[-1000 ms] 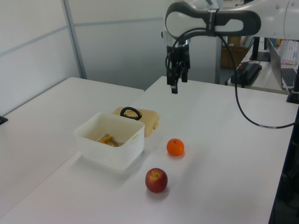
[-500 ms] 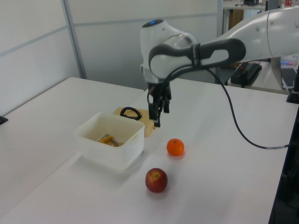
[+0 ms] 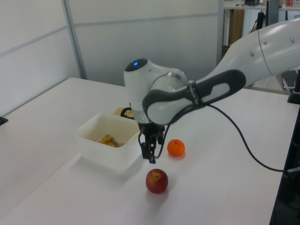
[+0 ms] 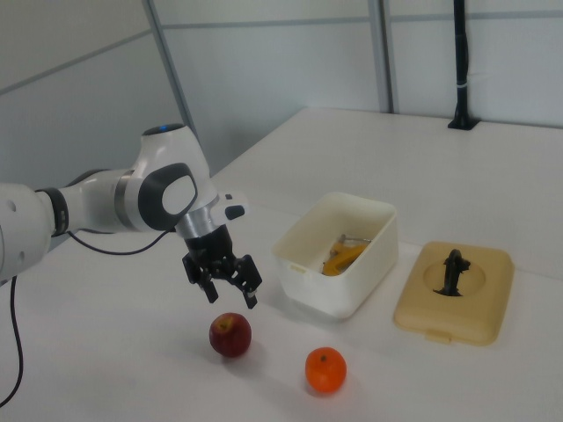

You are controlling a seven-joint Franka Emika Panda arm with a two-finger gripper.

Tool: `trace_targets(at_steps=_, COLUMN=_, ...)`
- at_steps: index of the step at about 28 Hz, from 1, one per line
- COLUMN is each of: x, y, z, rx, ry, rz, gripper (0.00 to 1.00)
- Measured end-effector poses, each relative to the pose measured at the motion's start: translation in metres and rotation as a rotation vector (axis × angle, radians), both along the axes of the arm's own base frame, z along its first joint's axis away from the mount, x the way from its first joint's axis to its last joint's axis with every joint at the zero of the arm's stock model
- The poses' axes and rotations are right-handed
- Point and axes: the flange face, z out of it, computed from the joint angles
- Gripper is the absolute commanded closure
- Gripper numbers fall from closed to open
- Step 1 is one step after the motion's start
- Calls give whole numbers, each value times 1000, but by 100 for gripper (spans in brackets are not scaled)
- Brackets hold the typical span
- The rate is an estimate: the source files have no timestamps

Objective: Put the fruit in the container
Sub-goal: 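Lower the gripper and grasp the red apple, then lift the apple and carry it over the white container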

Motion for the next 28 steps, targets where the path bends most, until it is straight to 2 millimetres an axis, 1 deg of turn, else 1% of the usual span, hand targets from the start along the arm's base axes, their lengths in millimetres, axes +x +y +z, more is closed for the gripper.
trace_targets(at_steps=1, x=-2, y=7, z=-10, rx=-15, ry=5, rz=0, gripper=0)
trace_targets(at_steps=5, x=-5, y=25, z=-37, rx=-59, ry=13, rz=-5, gripper=0)
trace_targets(at_steps=6, x=-5, y=31, z=-48, rx=-72, ry=16, rz=-5, gripper=0)
trace_targets(at_steps=9, x=-3, y=38, z=-65, rx=-84, ry=19, rz=-6, gripper=0)
trace_targets(at_steps=12, x=-2, y=39, z=-78, rx=-95, ry=28, rz=0, gripper=0)
trace_targets(at_steps=16, x=-2, y=38, z=-85, rx=-107, ry=33, rz=7, gripper=0)
trace_targets(at_steps=19, x=-3, y=42, z=-90, rx=-109, ry=40, rz=13, gripper=0)
trace_targets(at_steps=21, x=-4, y=45, z=-95, rx=-112, ry=47, rz=17, gripper=16)
trace_targets(at_steps=22, x=-5, y=46, z=-97, rx=-113, ry=50, rz=18, gripper=27)
trace_targets(at_steps=24, x=-5, y=47, z=-101, rx=-116, ry=57, rz=22, gripper=58)
trace_targets(at_steps=25, x=-5, y=47, z=-102, rx=-119, ry=56, rz=24, gripper=71)
trace_targets(at_steps=26, x=-5, y=48, z=-101, rx=-121, ry=54, rz=26, gripper=94)
trace_targets(at_steps=27, x=-5, y=48, z=-101, rx=-122, ry=54, rz=27, gripper=100)
trace_targets(at_steps=28, x=-5, y=48, z=-101, rx=-122, ry=53, rz=27, gripper=100)
